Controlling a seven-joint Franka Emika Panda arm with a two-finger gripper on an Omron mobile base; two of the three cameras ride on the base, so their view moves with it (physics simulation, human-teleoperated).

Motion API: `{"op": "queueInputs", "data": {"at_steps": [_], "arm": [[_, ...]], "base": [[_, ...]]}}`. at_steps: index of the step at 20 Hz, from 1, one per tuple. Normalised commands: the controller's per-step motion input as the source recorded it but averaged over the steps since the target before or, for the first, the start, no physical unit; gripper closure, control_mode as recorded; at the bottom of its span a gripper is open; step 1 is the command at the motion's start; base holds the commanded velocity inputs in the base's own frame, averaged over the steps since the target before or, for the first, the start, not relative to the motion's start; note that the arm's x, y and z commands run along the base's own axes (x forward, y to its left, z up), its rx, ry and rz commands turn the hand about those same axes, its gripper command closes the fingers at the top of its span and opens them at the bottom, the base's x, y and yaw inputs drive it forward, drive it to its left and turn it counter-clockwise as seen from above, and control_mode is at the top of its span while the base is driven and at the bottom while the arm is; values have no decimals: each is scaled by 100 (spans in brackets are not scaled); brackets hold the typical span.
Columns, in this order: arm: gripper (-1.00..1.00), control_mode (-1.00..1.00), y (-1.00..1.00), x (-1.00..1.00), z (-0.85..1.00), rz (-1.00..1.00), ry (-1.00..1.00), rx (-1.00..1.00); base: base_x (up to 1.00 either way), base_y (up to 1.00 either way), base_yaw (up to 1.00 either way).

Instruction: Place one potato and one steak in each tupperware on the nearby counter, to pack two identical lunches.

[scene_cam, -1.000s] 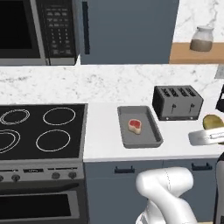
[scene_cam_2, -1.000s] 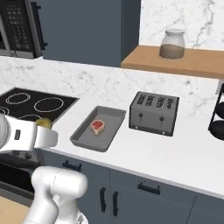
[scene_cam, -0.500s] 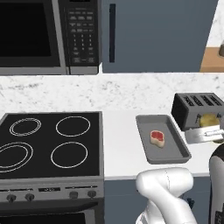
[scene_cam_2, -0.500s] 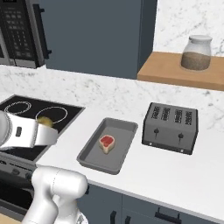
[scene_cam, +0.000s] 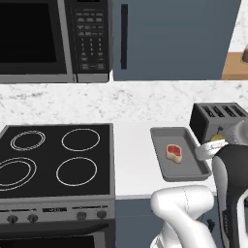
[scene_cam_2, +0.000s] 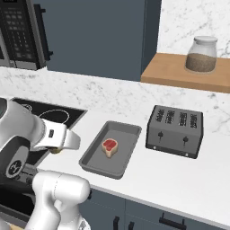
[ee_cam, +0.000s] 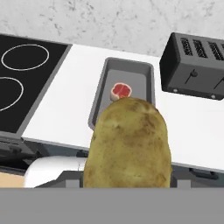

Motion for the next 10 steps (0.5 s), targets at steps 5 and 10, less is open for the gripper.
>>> {"op": "queueInputs", "data": {"at_steps": [5, 10], "arm": [[100, -100, -22, 23, -30, 25, -2, 0], [100, -100, 0, -1, -31, 42, -2, 0]], "base": [[0, 0, 0], [0, 0, 0]]}}
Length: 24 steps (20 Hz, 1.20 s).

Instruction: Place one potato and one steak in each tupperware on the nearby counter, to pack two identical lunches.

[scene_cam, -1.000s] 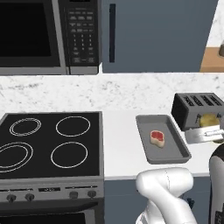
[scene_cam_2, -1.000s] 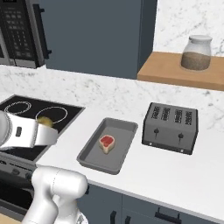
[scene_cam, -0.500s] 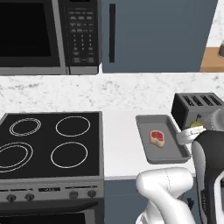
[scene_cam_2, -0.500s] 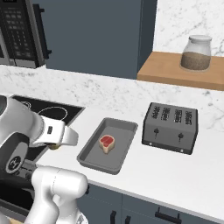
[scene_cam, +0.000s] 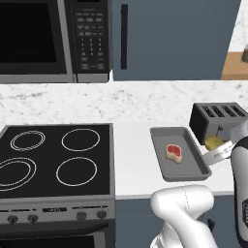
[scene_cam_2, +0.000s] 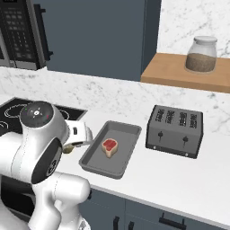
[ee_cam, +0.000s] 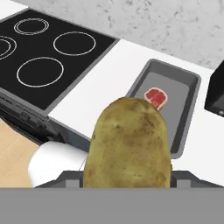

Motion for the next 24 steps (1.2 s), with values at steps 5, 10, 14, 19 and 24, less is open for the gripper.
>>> {"op": "queueInputs", "data": {"at_steps": [5, 10, 14, 19, 24], "arm": [[100, -100, 27, 44, -45, 10, 7, 0], [100, -100, 4, 12, -11, 0, 5, 0], [100, -100, -2, 0, -12, 0, 4, 0], [100, -100, -19, 27, -12, 0, 1, 0], [100, -100, -15, 46, -35, 0, 0, -1]], "base": [[0, 0, 0], [0, 0, 0], [0, 0, 0], [0, 0, 0], [0, 0, 0]]}}
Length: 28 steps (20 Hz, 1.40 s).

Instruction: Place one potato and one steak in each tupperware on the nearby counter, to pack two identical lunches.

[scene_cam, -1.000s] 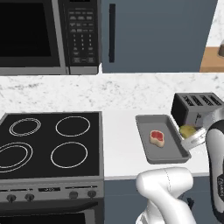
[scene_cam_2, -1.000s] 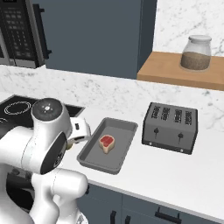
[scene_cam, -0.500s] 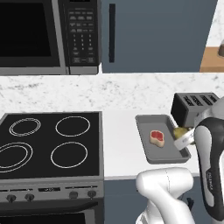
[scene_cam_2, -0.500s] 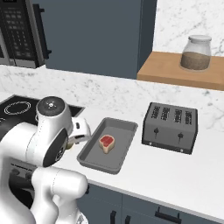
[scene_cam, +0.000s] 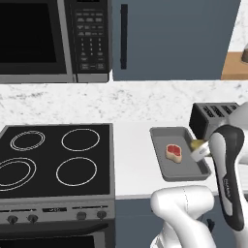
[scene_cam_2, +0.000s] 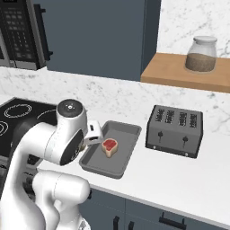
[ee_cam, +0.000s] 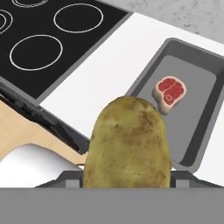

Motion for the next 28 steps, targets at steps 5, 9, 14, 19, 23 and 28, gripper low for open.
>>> {"op": "queueInputs", "data": {"at_steps": [5, 9, 14, 19, 23, 28], "arm": [[100, -100, 0, 50, -57, 0, 3, -2], [100, -100, 1, 68, -50, 0, 6, -5], [100, -100, -11, 57, -18, 0, 13, 0], [100, -100, -22, 23, -21, 3, 12, 0], [100, -100, 0, 22, -36, 1, 13, 0], [100, -100, 0, 39, -45, 3, 3, 0]], "base": [[0, 0, 0], [0, 0, 0], [0, 0, 0], [0, 0, 0], [0, 0, 0], [0, 0, 0]]}}
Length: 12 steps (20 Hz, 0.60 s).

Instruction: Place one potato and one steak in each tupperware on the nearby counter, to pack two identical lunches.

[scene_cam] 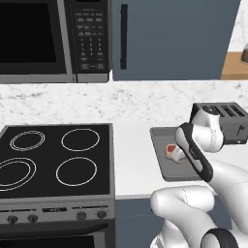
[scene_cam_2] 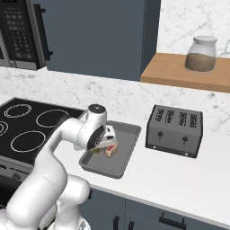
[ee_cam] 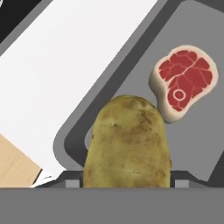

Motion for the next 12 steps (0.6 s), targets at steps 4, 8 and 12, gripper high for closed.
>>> {"op": "queueInputs", "data": {"at_steps": [4, 8, 12], "arm": [[100, -100, -6, 13, -48, 8, 0, 0], [100, -100, 0, 11, -53, 6, 2, 0], [100, -100, -1, 3, -30, 2, 1, 0]], "base": [[0, 0, 0], [0, 0, 0], [0, 0, 0]]}}
